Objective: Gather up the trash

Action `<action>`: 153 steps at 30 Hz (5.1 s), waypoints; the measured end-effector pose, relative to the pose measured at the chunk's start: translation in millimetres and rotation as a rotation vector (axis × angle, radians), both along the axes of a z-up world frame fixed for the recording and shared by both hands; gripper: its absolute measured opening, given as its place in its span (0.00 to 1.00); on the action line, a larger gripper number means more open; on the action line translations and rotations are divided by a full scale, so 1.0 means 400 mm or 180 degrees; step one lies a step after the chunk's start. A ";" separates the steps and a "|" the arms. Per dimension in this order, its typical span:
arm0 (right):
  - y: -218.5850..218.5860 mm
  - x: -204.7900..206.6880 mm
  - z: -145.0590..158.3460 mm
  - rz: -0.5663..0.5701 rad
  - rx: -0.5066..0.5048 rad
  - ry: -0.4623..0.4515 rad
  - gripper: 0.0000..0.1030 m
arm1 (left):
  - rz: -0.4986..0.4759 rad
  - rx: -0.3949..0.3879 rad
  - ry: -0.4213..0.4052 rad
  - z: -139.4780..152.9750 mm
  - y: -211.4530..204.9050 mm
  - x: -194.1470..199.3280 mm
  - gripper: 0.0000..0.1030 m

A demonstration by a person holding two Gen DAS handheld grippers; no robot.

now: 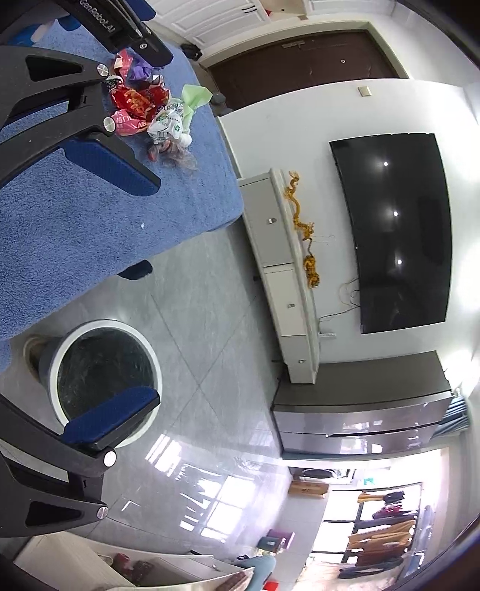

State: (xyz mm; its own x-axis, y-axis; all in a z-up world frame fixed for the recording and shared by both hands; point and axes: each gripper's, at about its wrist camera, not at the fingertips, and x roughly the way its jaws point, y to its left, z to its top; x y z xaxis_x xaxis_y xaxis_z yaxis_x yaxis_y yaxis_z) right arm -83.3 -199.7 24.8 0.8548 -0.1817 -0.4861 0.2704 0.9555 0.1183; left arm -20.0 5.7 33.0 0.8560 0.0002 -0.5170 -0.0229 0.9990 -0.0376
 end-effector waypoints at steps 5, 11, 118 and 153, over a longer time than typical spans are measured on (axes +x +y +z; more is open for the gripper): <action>0.008 0.015 -0.007 -0.0035 -0.0107 0.0044 1.00 | -0.0016 -0.0021 -0.0004 -0.005 0.009 0.012 0.96; 0.008 0.022 -0.006 -0.0090 -0.0131 -0.0026 1.00 | -0.0047 -0.0082 0.0045 -0.021 0.022 0.032 0.96; 0.308 0.376 -0.071 0.2523 0.0567 0.0398 0.25 | -0.0123 -0.0847 0.0513 -0.107 0.413 0.303 0.37; -0.482 0.148 -0.301 -0.0160 0.0935 0.0851 0.50 | -0.2465 -0.0853 0.1201 -0.142 -0.593 0.320 0.68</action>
State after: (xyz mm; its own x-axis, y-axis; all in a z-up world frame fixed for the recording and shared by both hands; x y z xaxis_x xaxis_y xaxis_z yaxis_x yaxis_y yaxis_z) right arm -24.0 -392.6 -95.6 0.6847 -0.0401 -0.7277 0.3741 0.8762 0.3038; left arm 108.0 -231.5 -23.8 0.3396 -0.6669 -0.6633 0.5949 0.6985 -0.3977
